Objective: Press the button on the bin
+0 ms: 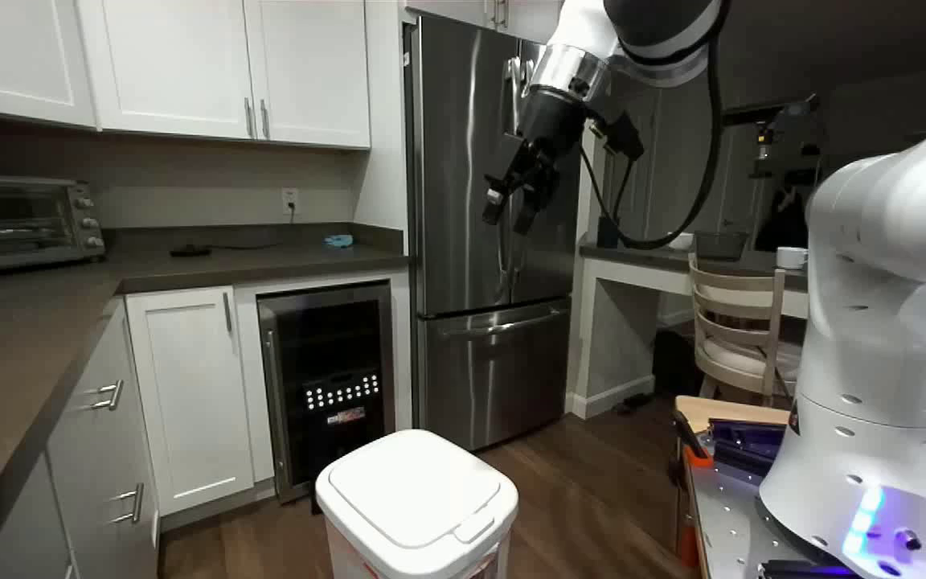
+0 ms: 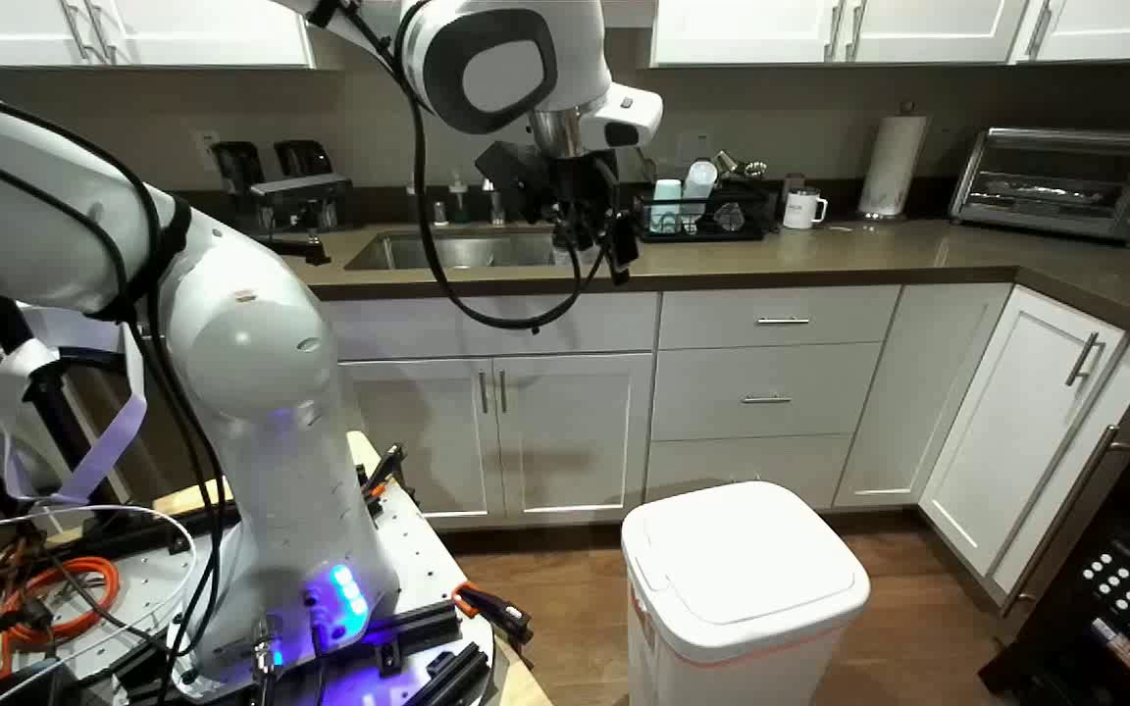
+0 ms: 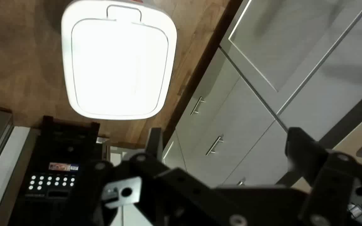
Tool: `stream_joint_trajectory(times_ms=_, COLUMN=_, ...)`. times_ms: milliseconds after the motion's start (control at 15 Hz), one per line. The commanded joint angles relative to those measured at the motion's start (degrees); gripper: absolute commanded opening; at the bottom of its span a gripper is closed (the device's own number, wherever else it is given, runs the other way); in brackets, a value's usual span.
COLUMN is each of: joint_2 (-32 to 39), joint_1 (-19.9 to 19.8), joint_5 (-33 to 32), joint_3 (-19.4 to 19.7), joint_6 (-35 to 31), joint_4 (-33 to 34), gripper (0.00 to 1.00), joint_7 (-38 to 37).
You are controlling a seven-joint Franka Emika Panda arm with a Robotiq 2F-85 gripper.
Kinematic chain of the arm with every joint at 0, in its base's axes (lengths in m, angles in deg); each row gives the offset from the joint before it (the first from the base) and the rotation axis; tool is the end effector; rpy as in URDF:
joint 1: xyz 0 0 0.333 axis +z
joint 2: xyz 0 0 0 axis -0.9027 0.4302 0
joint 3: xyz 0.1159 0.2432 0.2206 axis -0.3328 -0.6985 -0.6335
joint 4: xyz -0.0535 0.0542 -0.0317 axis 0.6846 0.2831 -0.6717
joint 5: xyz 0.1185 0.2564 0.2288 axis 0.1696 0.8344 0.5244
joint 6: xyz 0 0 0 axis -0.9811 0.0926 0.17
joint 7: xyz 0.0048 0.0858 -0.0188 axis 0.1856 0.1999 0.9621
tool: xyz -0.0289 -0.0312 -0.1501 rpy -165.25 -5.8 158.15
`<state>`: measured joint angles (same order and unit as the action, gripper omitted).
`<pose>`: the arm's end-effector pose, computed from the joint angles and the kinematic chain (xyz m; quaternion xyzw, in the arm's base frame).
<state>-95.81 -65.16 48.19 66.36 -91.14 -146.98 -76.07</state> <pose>0.3034 -0.0290 0.4439 -0.9734 0.1126 -0.1797 0.0873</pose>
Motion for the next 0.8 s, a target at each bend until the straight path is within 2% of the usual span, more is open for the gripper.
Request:
stream_joint_trajectory(times_ms=0, joint_2=0.2, joint_1=-0.6, joint_5=0.6, joint_3=-0.5, joint_6=0.8, joint_4=-0.7, gripper=1.0, joint_7=0.4)
stream_joint_trajectory(times_ms=133, joint_2=0.6, joint_1=-0.6, joint_5=0.6, joint_3=-0.6, joint_6=0.8, joint_4=-2.5, gripper=1.0, joint_7=0.4)
stream_joint_trajectory(times_ms=667, joint_2=1.0, joint_1=-0.6, joint_5=0.6, joint_3=-0.6, joint_6=0.8, joint_4=-2.6, gripper=1.0, joint_7=0.4)
stream_joint_trajectory(times_ms=733, joint_2=4.6, joint_1=-0.5, joint_5=0.6, joint_3=-0.2, joint_6=-1.6, joint_4=-2.6, gripper=1.0, joint_7=0.9)
